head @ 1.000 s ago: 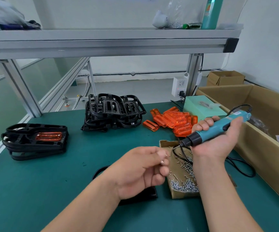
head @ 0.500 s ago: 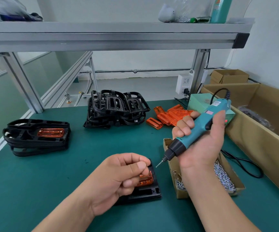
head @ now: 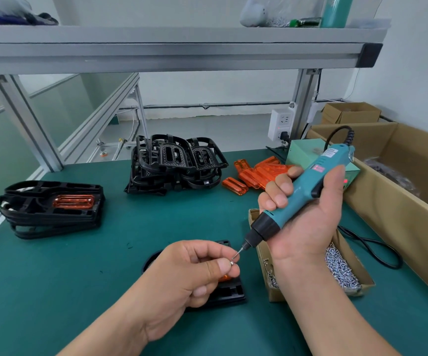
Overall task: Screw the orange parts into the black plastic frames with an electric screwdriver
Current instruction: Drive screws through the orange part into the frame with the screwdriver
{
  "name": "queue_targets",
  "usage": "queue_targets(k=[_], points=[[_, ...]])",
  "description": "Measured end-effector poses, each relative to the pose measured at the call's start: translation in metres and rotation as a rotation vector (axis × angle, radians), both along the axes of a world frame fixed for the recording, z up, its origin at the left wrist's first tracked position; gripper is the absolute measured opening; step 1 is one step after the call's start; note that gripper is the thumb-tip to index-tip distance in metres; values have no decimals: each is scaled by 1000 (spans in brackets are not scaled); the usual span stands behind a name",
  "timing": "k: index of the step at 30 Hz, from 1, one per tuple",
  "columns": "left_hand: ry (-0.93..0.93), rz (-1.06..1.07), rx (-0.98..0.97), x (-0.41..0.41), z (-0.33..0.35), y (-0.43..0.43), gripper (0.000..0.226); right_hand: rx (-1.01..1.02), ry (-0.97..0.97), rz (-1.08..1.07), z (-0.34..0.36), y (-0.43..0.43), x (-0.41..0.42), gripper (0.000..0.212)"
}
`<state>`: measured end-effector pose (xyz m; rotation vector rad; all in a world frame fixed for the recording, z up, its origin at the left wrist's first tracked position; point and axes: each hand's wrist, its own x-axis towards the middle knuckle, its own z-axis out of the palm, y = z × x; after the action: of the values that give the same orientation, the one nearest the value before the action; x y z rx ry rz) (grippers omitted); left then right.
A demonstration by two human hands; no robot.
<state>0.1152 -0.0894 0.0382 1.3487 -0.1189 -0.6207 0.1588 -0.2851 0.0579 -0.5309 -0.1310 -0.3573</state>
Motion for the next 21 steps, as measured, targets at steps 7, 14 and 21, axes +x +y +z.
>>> queue_targets(k=[7, 14, 21], points=[[24, 1, -37, 2, -2, 1, 18, -23, -12, 13, -1, 0, -1, 55], [20, 20, -2, 1, 0, 0, 22, -40, -17, 9, -2, 1, -1, 56], [23, 32, 5, 0, 0, -1, 23, -45, -15, 9, -2, 2, -2, 56]])
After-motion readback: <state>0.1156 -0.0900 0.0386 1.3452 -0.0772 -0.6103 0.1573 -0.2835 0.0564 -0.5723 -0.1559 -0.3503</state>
